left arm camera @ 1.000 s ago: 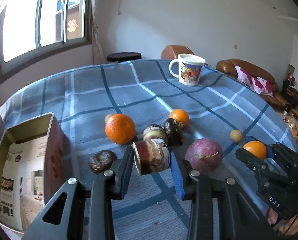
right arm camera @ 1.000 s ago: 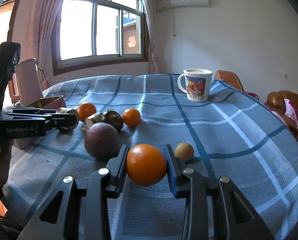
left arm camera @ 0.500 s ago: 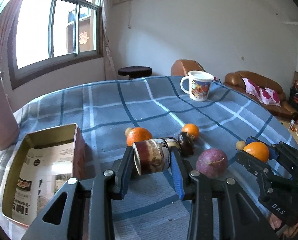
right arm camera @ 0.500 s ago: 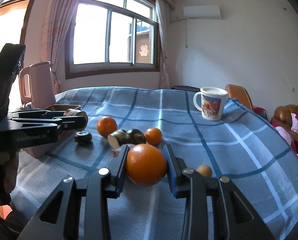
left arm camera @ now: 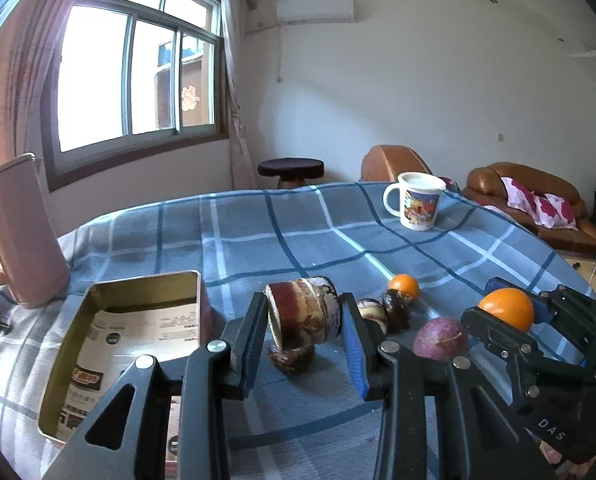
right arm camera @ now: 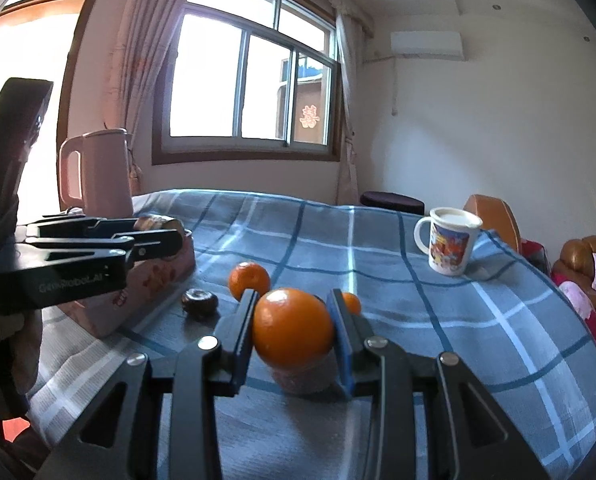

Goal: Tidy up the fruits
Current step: 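Carry the orange in the right tool and the jar in the left tool over the tin tray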

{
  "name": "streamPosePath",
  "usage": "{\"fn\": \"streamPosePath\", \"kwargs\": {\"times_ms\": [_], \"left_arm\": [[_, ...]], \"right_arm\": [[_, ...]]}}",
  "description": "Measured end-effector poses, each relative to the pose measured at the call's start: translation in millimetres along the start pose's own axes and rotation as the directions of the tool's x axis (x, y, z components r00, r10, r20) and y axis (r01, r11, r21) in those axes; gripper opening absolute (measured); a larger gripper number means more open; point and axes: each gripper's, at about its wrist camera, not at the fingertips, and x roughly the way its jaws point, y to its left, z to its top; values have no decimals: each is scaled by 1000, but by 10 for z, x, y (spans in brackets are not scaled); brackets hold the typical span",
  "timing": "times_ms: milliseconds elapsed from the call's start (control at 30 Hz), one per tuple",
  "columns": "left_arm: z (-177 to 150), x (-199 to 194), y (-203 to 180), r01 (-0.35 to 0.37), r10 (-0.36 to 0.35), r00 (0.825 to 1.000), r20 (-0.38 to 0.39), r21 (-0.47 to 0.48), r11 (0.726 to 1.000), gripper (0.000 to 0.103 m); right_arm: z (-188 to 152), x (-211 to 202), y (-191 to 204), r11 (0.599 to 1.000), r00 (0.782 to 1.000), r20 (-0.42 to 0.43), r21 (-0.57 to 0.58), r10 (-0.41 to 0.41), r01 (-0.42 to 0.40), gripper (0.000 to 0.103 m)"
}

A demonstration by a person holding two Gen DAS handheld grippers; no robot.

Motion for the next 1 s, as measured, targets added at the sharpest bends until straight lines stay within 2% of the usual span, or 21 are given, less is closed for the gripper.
{"fn": "streamPosePath", "kwargs": {"times_ms": [400, 1000], "left_arm": [[34, -101, 200, -47, 48, 998, 28, -26, 999, 38], [-1, -158, 637, -126, 129, 991, 21, -102, 987, 38]], "right_arm": [[219, 61, 216, 998, 998, 37, -48, 43, -42, 38], [535, 260, 590, 986, 991, 59, -122, 119, -111, 38]]}}
